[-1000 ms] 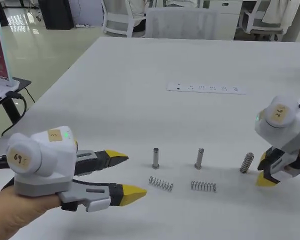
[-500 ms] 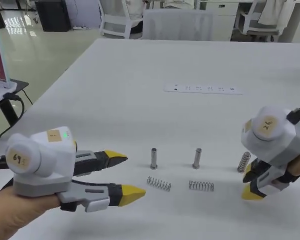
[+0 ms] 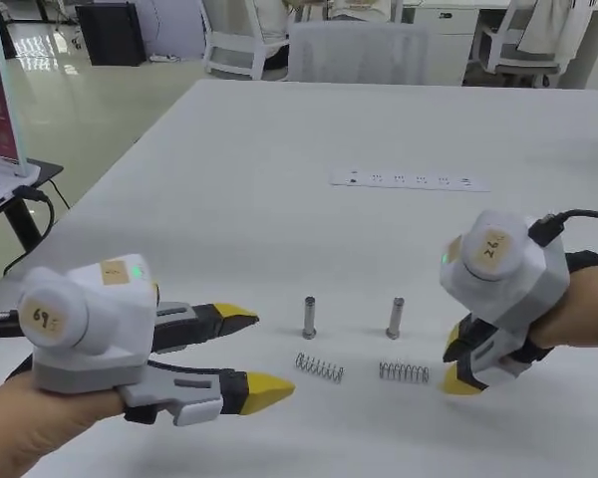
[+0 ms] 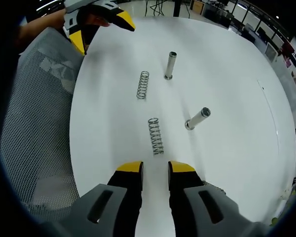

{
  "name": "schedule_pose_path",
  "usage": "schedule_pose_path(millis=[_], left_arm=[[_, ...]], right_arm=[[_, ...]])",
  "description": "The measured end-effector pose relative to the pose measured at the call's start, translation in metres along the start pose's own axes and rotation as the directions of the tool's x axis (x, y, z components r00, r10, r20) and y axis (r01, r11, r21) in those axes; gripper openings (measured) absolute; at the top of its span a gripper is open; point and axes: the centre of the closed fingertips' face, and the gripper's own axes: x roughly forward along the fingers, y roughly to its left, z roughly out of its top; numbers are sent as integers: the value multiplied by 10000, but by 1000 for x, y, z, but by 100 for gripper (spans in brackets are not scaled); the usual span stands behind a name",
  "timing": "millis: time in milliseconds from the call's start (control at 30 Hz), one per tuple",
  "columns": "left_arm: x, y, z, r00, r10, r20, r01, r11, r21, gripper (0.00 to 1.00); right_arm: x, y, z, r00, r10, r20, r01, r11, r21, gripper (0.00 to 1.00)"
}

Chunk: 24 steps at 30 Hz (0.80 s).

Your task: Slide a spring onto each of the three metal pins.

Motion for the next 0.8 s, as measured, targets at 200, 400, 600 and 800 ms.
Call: schedule_pose_path(millis=[200, 400, 600, 800], left_arm=[[1, 0, -1, 10000, -45, -35, 45, 10000, -12, 46], [3, -3, -1, 9998, -161, -70, 161, 9999, -15, 45], [5, -7, -4, 9995, -270, -152, 269, 9996, -25, 45], [5, -7, -4, 9995, -286, -141, 285, 9996, -38, 45]], right_arm=[[8, -3, 5, 9999, 128, -51, -128, 9998, -162, 16], [15, -4, 8, 9995, 240, -182, -247, 9990, -377, 15], [21, -2, 8, 9984, 359, -427, -387, 9972, -648, 14], [24, -1, 8, 9974, 339, -631, -398, 9948, -942, 10]])
